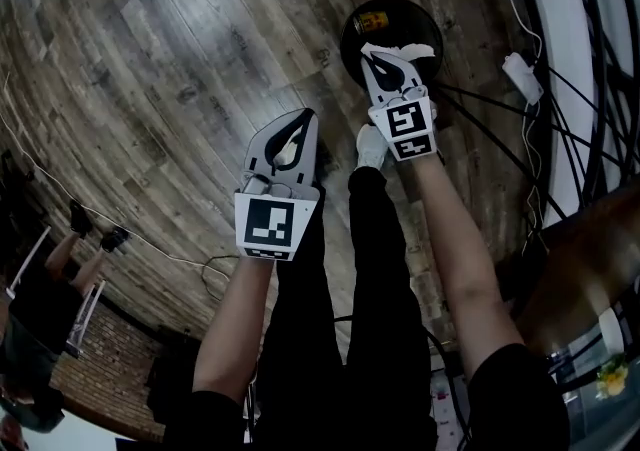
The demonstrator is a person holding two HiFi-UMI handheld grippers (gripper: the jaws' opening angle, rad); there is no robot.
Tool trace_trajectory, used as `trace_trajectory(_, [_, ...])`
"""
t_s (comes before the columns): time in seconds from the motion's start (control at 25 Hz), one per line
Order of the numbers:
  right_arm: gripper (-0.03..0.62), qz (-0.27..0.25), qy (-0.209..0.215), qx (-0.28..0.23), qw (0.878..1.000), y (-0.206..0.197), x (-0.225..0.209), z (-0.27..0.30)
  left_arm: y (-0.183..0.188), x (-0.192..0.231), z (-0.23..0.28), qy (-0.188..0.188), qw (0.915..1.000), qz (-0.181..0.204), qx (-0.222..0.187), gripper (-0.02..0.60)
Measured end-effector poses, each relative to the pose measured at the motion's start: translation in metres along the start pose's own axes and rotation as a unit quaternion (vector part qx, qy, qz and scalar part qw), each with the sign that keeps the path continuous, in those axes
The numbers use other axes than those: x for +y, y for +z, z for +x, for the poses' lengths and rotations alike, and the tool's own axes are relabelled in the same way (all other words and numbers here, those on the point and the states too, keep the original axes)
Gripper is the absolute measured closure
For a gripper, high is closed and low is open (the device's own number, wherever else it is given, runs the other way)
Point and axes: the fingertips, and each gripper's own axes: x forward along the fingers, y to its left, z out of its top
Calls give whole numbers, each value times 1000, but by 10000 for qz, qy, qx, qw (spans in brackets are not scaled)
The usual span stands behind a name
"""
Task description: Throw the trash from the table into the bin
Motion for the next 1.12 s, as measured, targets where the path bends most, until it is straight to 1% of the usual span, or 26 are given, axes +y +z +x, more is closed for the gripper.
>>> trace_trajectory(0.2, [576,200,-141,99,9997,-33,-16,25,-24,0,16,-120,9999,-25,71,569])
trace_trajectory(0.52, [571,278,-98,131,9995,-44,-12,37,-26,-1,21,-152,9999,48,39,569])
trace_trajectory(0.56, [563,279,-97,143,9995,-44,-11,36,-24,-2,20,-151,9999,54,22,569])
trace_trajectory(0.68, [499,257,-66,190,9995,-42,-10,32,-18,-2,15,-140,9999,82,-38,570])
trace_trajectory(0.8, [492,229,-101,246,9994,-37,-12,25,-8,-3,8,-146,9998,95,-129,571])
trace_trajectory(0.84, [480,218,-111,275,9993,-36,-12,22,-4,-4,6,-148,9997,95,-159,569])
trace_trajectory(0.92, [471,189,-133,308,9993,-31,-13,17,0,-5,1,-149,9997,121,-144,569])
trace_trajectory(1.12, [473,178,-175,239,9994,-4,-9,-13,24,-11,-16,-175,9994,179,-239,570])
